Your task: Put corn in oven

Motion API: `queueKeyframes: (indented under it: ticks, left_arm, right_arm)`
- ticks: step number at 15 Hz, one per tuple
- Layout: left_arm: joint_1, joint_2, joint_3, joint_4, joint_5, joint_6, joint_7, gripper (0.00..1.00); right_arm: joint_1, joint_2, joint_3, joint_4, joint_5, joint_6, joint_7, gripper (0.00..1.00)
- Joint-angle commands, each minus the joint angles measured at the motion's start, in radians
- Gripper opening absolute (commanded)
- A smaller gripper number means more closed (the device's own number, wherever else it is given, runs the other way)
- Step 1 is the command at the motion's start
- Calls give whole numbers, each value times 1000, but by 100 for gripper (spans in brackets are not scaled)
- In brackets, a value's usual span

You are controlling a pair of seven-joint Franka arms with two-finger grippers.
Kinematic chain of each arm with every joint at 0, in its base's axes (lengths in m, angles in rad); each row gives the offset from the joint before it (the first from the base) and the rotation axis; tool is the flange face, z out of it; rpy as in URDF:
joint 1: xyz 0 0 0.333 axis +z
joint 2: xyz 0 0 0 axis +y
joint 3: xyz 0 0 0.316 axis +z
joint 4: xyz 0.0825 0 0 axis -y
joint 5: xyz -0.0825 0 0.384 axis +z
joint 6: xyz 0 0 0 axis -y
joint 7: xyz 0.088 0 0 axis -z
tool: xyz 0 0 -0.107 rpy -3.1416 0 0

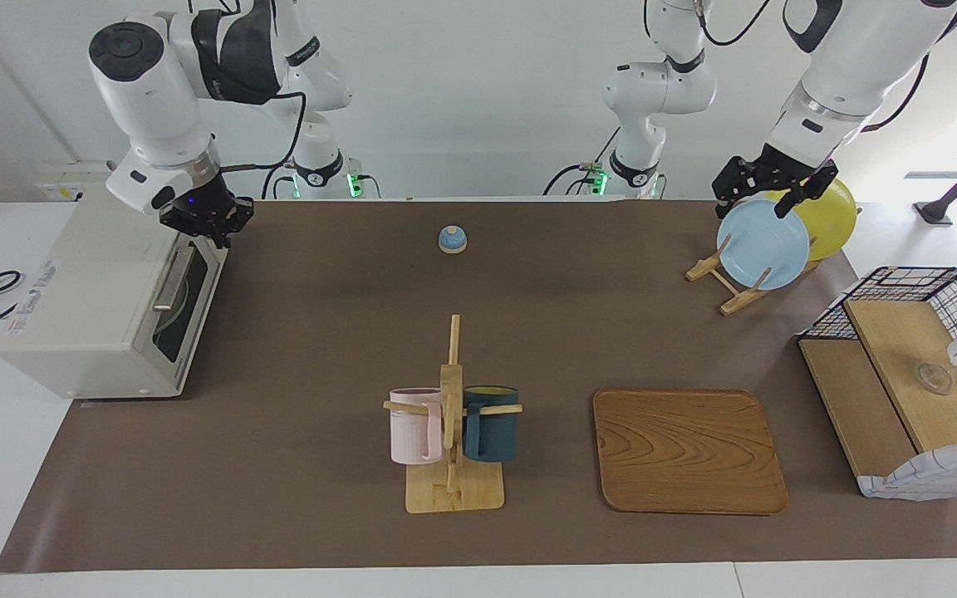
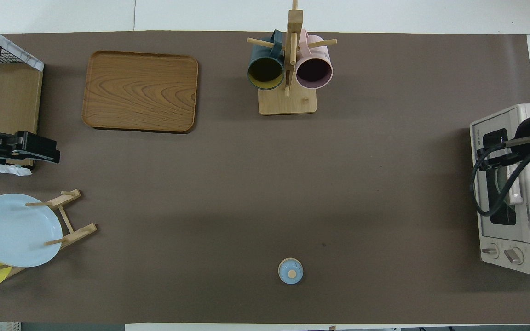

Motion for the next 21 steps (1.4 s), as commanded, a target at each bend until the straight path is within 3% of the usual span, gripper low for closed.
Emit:
queueKeyframes:
  ticks: [1,5,13,21]
  left_arm:
    - [5,-8,-2,-4,16,-12,3,100]
    - [5,-10,-2,-4,16,-12,3,100]
    - [5,-8,-2,-4,16,-12,3,100]
    - [5,-8,-2,-2,16,-12,3,100]
  right_arm:
    - [-6,55,1,66,33,-47,11,100]
    - [0,-16,2,7,71,-56,46,100]
    - [51,-22,-15,16,70,-33,134,100]
    - [-14,6,1,58,67,-18,134,100]
